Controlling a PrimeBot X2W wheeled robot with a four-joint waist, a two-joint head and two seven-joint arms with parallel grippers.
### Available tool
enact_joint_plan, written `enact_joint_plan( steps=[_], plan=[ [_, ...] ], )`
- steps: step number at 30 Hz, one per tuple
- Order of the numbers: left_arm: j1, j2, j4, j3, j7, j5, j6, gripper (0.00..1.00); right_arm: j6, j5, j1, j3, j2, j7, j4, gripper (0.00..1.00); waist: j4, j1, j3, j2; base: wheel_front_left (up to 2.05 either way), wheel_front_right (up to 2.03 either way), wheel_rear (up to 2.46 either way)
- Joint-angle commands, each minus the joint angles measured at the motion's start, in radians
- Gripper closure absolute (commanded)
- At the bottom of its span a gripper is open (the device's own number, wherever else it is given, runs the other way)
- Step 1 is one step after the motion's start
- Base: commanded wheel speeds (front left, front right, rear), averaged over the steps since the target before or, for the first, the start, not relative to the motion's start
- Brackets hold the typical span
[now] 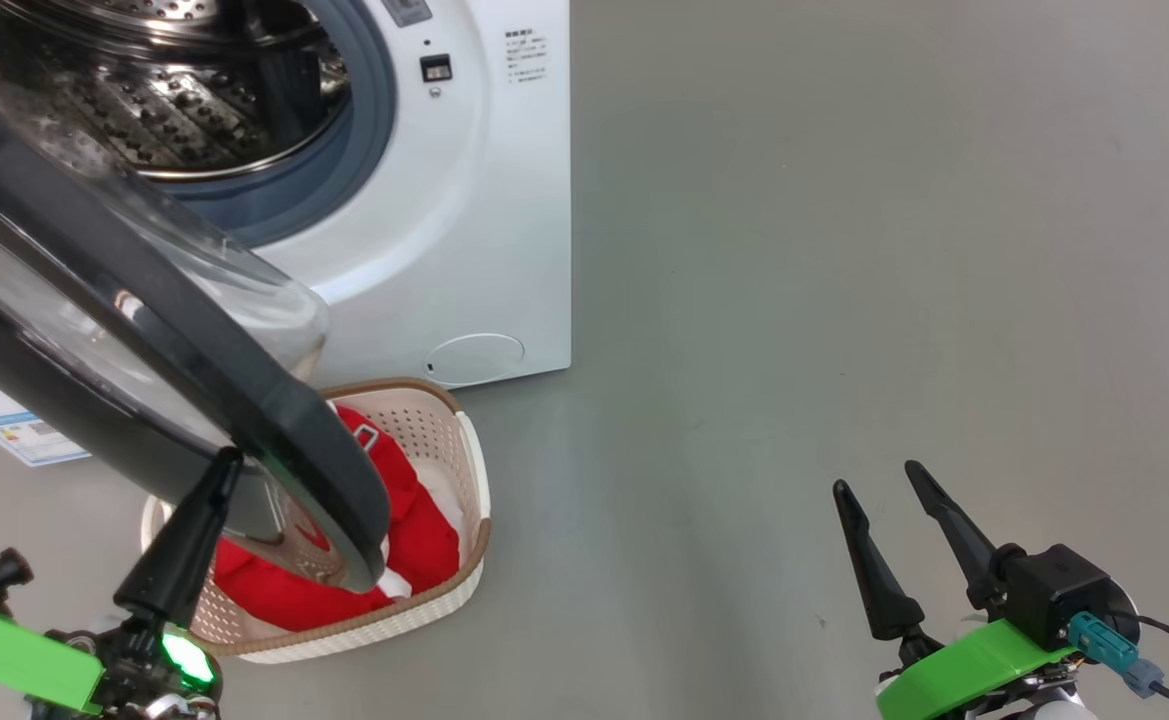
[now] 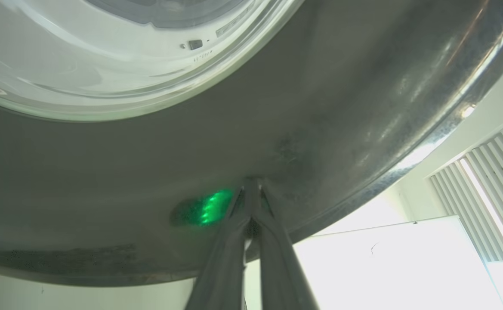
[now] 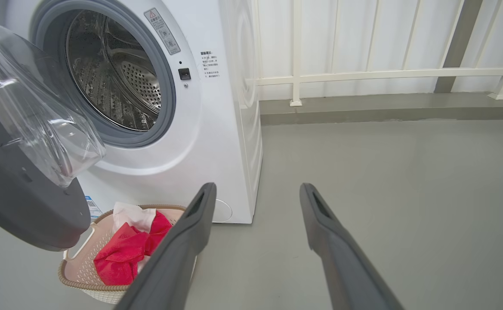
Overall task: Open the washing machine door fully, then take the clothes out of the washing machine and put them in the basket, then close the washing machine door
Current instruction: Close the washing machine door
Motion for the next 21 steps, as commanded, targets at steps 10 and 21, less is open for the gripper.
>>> enact_joint_plan(
  steps=[10,21],
  plan=[
    [0.035,-0.014,-0.048,0.069,-0.062,-0.016,-0.019,1.00,0.000,0.007,-0.017,0.015,-0.008,-0.004,-0.025,0.00,0.046,0.0000,-0.019,-0.0001,0.00,0.00,0.00],
    [0.121,-0.041,-0.134,0.094,-0.282,0.087,-0.016,0.00,0.000,0.002,-0.002,0.007,-0.008,0.002,-0.026,0.00,0.102,0.0000,-0.053,-0.0001,0.00,0.00,0.00]
  ],
)
